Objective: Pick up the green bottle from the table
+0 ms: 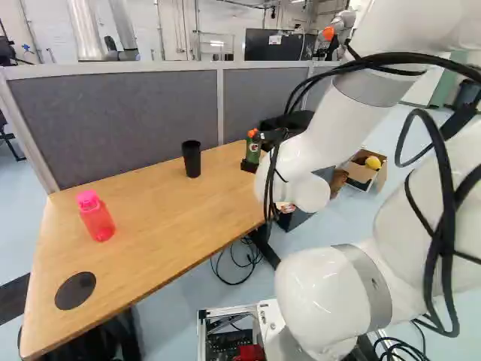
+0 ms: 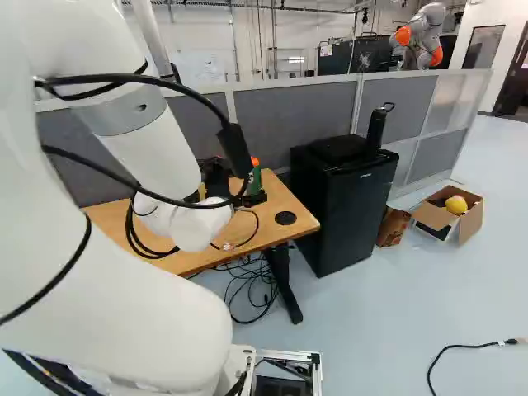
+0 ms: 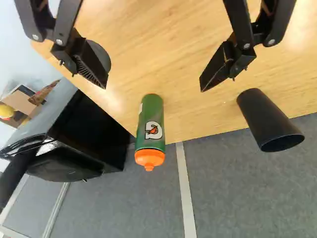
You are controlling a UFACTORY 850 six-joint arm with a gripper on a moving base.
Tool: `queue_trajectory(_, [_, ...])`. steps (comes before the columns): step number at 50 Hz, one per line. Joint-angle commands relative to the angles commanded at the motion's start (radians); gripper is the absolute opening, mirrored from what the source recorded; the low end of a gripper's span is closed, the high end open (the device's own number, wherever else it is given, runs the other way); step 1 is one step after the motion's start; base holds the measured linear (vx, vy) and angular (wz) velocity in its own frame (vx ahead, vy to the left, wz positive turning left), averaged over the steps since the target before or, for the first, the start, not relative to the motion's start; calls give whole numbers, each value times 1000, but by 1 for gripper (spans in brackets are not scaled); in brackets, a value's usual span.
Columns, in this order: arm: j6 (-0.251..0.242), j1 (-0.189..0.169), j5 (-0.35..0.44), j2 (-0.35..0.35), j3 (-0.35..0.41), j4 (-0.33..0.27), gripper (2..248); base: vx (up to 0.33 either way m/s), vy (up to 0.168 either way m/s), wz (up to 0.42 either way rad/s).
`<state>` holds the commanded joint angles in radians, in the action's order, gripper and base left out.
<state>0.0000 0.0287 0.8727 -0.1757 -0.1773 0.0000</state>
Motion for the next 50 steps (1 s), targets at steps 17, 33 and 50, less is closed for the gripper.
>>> queue_trajectory(17, [0, 13, 0, 100, -93, 0, 247, 0, 0, 0])
queue_trajectory(33, [0, 18, 0, 186, -179, 0, 247, 0, 0, 0])
queue_trajectory(50, [0, 23, -2, 273, -271, 0, 247, 0, 0, 0])
